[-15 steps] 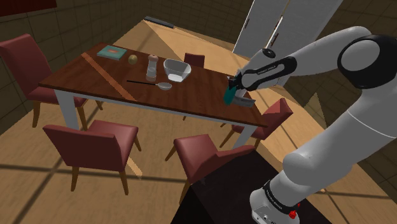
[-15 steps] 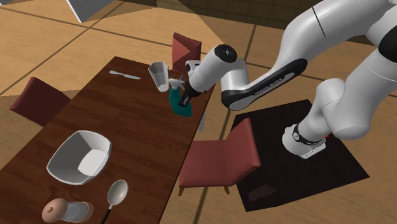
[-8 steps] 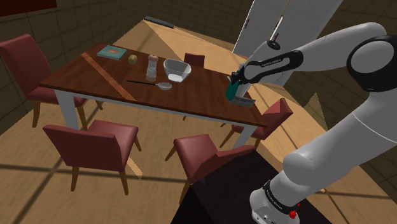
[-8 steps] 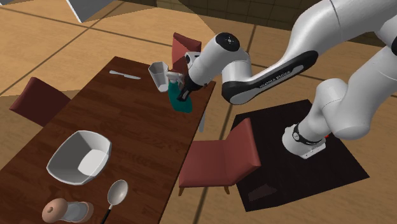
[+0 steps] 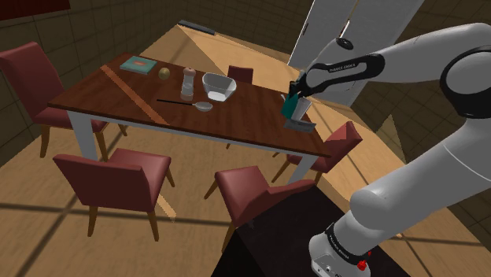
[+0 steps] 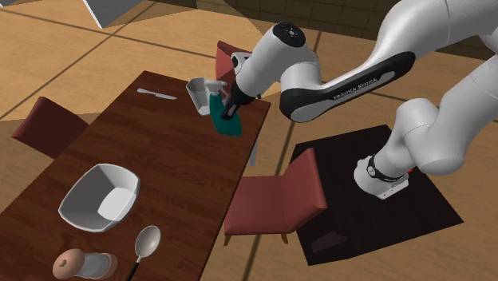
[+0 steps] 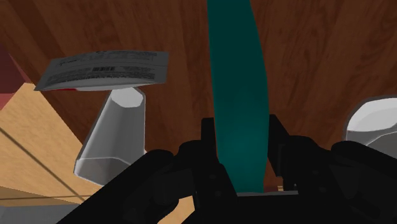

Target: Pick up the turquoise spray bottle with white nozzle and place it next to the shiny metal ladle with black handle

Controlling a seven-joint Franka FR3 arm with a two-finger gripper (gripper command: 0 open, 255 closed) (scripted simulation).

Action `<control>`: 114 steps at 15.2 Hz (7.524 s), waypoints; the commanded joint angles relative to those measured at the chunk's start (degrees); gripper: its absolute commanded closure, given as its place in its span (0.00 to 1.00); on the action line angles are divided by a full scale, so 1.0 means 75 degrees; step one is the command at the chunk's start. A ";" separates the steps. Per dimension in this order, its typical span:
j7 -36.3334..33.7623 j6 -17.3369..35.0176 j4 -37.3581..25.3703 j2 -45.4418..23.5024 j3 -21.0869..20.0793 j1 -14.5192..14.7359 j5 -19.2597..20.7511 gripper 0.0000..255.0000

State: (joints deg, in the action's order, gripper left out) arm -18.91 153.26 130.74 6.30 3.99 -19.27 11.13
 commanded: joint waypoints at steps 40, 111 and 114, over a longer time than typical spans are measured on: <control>-0.1571 -0.2666 -0.2518 -0.0128 -0.1082 0.0640 0.0430 1.00; -0.6882 -0.3830 -0.8723 -0.6958 -0.1903 0.4297 0.3505 0.00; -0.6882 -0.3830 -0.8725 -0.6959 -0.1903 0.4297 0.3505 0.00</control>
State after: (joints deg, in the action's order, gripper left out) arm -70.53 124.58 65.33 -45.89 -10.28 12.95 37.43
